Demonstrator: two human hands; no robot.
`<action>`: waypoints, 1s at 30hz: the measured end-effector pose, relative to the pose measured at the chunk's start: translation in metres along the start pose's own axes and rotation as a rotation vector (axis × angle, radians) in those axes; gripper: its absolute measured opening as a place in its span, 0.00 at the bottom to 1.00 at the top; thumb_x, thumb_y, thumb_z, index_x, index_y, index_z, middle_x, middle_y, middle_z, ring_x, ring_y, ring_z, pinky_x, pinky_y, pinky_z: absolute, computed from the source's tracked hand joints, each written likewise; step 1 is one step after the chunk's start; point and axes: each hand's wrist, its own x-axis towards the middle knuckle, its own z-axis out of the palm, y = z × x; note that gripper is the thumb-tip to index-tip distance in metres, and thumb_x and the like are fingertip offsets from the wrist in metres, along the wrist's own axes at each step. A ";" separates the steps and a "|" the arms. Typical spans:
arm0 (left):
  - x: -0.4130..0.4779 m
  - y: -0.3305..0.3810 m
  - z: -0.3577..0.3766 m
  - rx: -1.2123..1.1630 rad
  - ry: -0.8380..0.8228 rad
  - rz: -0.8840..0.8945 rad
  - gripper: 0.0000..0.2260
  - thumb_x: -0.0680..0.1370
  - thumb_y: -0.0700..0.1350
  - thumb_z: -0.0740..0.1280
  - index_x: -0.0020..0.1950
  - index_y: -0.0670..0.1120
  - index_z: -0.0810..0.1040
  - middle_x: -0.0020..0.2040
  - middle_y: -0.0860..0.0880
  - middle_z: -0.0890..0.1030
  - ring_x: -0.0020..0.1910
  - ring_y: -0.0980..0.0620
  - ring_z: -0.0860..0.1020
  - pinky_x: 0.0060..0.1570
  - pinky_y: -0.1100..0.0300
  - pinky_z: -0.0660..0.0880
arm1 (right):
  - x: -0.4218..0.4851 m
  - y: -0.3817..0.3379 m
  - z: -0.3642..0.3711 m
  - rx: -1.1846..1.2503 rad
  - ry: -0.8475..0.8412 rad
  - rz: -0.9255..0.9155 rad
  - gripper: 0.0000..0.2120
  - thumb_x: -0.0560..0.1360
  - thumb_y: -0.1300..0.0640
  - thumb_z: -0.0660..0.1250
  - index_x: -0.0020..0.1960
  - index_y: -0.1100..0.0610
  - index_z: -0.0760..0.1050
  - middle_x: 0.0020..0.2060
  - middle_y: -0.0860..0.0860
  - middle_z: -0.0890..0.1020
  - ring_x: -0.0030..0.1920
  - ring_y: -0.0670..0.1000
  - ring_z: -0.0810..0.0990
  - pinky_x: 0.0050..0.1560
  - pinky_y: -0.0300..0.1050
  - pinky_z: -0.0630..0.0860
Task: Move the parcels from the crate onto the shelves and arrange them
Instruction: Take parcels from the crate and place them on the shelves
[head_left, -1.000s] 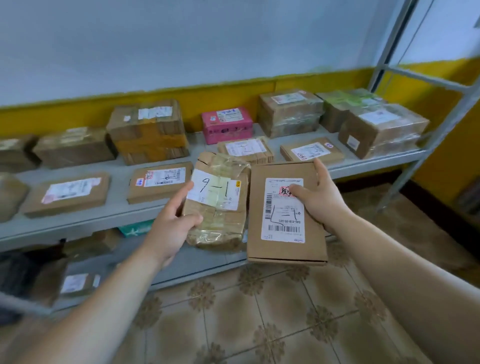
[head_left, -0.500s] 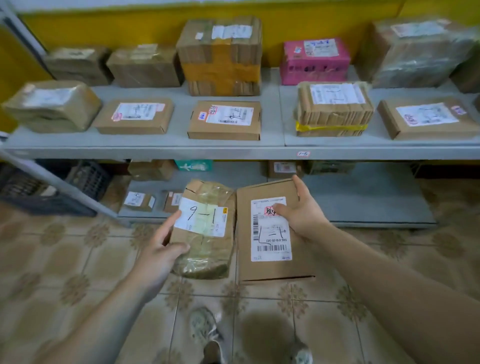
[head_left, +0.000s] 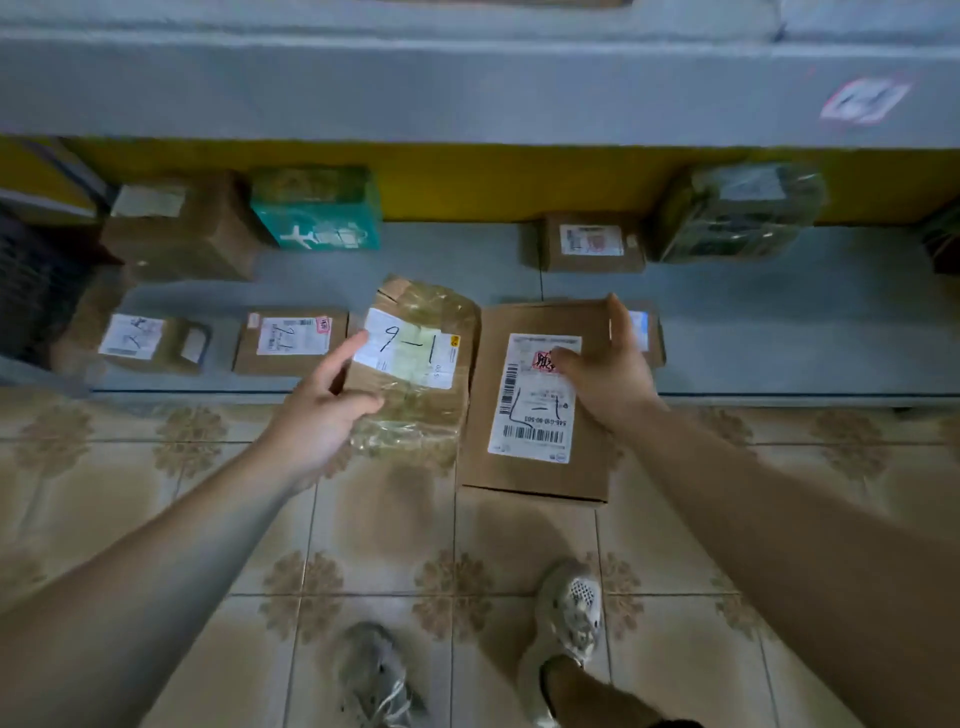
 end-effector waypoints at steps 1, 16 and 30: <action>0.026 -0.022 0.008 -0.015 0.000 -0.010 0.33 0.70 0.39 0.72 0.69 0.67 0.69 0.65 0.61 0.72 0.60 0.59 0.72 0.63 0.59 0.66 | 0.020 0.017 0.010 -0.011 0.000 -0.019 0.36 0.78 0.58 0.70 0.77 0.43 0.53 0.48 0.42 0.79 0.37 0.35 0.78 0.26 0.26 0.71; 0.263 -0.168 0.073 -0.172 0.023 0.139 0.33 0.76 0.28 0.60 0.74 0.57 0.66 0.56 0.55 0.80 0.49 0.54 0.81 0.35 0.62 0.79 | 0.215 0.137 0.096 -0.189 0.135 -0.393 0.43 0.78 0.52 0.70 0.80 0.41 0.44 0.77 0.50 0.62 0.36 0.41 0.73 0.41 0.37 0.73; 0.272 -0.150 0.084 0.471 0.134 0.168 0.32 0.78 0.44 0.69 0.78 0.55 0.58 0.68 0.47 0.72 0.50 0.52 0.76 0.47 0.62 0.70 | 0.248 0.135 0.005 -0.202 0.339 -0.273 0.40 0.78 0.51 0.68 0.81 0.48 0.47 0.74 0.51 0.69 0.67 0.55 0.74 0.63 0.47 0.71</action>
